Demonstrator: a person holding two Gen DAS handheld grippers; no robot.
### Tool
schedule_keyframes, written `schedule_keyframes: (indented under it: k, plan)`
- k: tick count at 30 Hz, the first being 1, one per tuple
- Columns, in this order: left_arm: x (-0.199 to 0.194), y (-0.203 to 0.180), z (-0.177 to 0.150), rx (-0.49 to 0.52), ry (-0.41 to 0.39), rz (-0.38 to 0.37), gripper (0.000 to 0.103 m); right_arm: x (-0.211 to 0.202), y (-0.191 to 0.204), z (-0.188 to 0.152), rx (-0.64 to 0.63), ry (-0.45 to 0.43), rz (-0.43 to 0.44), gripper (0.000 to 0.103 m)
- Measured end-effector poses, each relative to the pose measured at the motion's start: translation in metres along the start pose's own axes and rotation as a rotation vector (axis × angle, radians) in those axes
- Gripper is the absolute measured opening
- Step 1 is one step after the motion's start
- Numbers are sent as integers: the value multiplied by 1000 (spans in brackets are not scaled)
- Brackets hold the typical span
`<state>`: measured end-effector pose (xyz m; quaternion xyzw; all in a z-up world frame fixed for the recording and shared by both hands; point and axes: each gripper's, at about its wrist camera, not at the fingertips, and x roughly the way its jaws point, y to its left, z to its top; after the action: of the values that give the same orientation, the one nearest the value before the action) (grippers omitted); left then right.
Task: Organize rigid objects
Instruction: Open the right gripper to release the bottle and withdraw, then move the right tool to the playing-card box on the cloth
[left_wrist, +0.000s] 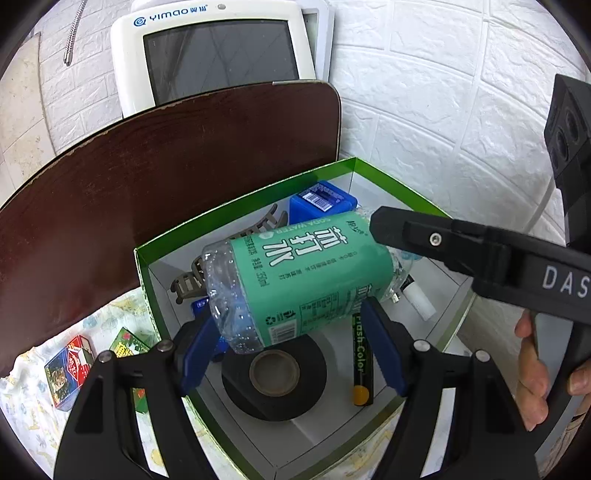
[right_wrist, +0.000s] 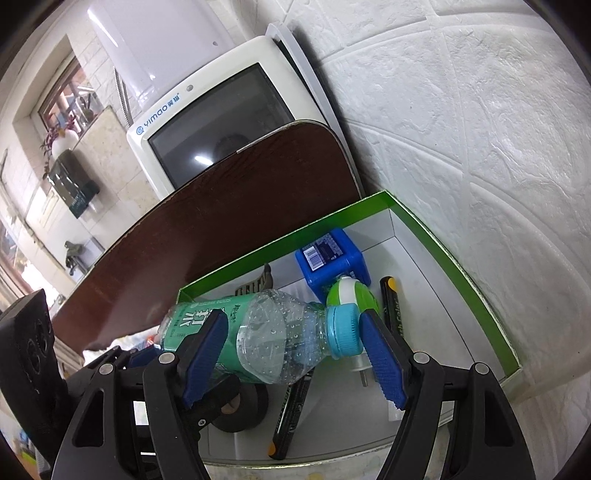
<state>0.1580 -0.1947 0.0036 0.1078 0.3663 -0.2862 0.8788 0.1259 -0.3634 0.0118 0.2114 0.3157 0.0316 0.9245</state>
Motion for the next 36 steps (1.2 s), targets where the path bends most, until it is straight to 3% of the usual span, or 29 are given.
schedule_keyframes:
  k: [13,19,28,36]
  plan:
    - [-29,32,-16,-71,-40,26,78,-16,18,4,-24,-59,-59,75]
    - [-61,69,-30,-109,-90,106,83,-20,50,5,-61,-79,-28,75]
    - [-88,164,-78,-303,-65,265,83,23,137,-18,-207,39,84,75]
    - [-78,221,-117,-400,10,282,83,81,212,-36,-276,170,151,75]
